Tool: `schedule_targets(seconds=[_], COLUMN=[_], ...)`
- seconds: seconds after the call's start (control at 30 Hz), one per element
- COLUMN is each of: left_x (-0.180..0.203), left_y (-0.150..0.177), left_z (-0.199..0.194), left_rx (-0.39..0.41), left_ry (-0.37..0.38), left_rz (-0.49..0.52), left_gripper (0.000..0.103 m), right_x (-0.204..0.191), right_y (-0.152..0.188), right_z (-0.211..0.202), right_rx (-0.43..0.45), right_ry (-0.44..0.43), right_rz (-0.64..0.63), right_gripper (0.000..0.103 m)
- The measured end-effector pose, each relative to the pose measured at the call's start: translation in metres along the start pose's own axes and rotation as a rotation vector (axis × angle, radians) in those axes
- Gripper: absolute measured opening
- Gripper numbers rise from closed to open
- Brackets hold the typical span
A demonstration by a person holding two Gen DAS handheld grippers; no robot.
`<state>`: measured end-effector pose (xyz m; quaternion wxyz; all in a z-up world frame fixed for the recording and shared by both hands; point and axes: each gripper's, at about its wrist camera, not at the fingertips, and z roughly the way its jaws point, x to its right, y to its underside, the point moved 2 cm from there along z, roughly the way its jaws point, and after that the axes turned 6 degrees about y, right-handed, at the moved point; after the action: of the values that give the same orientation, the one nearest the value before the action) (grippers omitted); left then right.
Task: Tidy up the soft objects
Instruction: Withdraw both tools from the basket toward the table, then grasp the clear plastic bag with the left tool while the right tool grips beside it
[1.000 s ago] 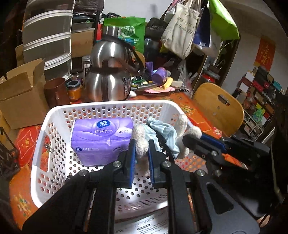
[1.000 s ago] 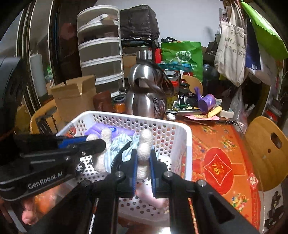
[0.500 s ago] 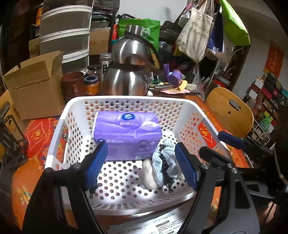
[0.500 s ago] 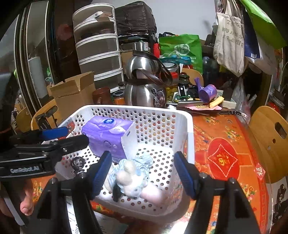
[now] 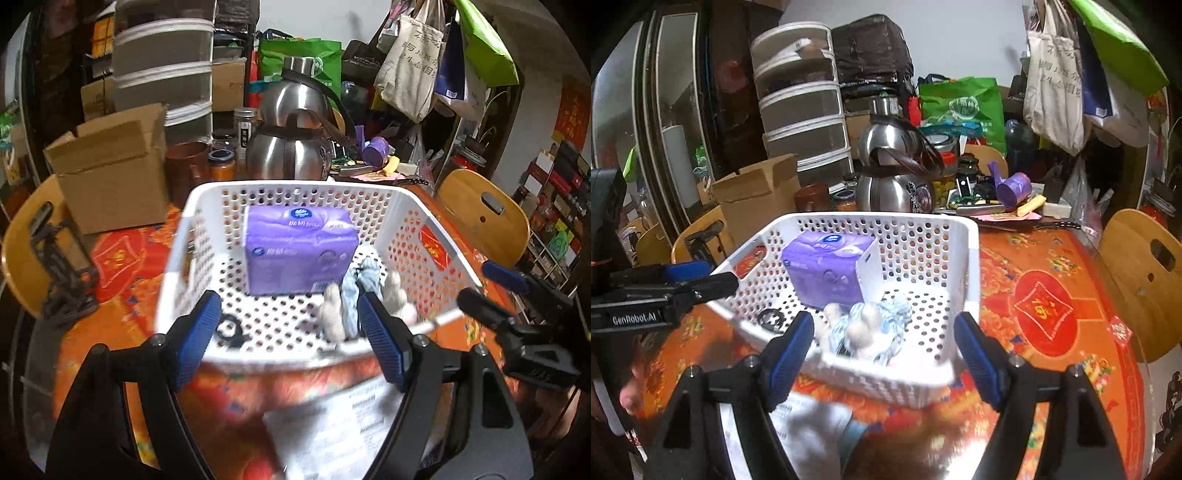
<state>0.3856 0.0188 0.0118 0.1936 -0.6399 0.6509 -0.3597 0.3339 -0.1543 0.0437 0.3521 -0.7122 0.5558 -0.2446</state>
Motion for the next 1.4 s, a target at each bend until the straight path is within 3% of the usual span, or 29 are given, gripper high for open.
schedule_targets(seconds=[0.1, 0.27, 0.4, 0.57, 0.67, 0.73, 0.93, 1.17, 1.23, 1.27, 1.4], left_x=[-0.002, -0.011, -0.027, -0.045, -0.055, -0.057, -0.051, -0.044, -0.043, -0.043, -0.041], left_y=[0.011, 0.044, 0.094, 0.166, 0.201, 0.216, 0.230, 0.222, 0.223, 0.222, 0.222], left_z=[-0.025, -0.067, -0.094, -0.101, -0.092, -0.086, -0.074, -0.054, -0.053, -0.052, -0.051], left_rx=[0.001, -0.012, -0.029, -0.065, -0.109, -0.131, -0.150, -0.178, -0.173, -0.172, -0.169], left_ry=[-0.025, -0.056, -0.041, -0.027, 0.025, 0.049, 0.106, 0.165, 0.170, 0.172, 0.204], left_rz=[0.017, 0.031, 0.011, -0.035, -0.080, -0.094, -0.085, -0.046, -0.043, -0.043, -0.044], left_gripper=[0.075, 0.077, 0.078, 0.078, 0.078, 0.078, 0.078, 0.078, 0.073, 0.064, 0.038], right_x=[-0.003, -0.002, 0.005, 0.007, 0.003, 0.000, -0.006, -0.008, -0.009, -0.010, -0.009], right_y=[0.015, 0.057, 0.103, 0.147, 0.159, 0.161, 0.157, 0.158, 0.159, 0.160, 0.165], right_z=[-0.024, -0.050, -0.050, -0.039, -0.035, -0.034, -0.025, -0.012, -0.012, -0.013, -0.015], right_rx=[0.013, -0.012, -0.103, -0.198, -0.211, -0.211, -0.223, -0.248, -0.250, -0.249, -0.244], right_ry=[-0.006, -0.013, -0.049, -0.094, -0.071, -0.092, -0.121, -0.149, -0.145, -0.150, -0.157], right_rz=[-0.019, -0.023, 0.027, 0.082, 0.052, 0.048, 0.032, 0.038, 0.029, 0.028, 0.034], right_gripper=[0.087, 0.088, 0.089, 0.089, 0.076, 0.075, 0.071, 0.054, 0.049, 0.040, 0.033])
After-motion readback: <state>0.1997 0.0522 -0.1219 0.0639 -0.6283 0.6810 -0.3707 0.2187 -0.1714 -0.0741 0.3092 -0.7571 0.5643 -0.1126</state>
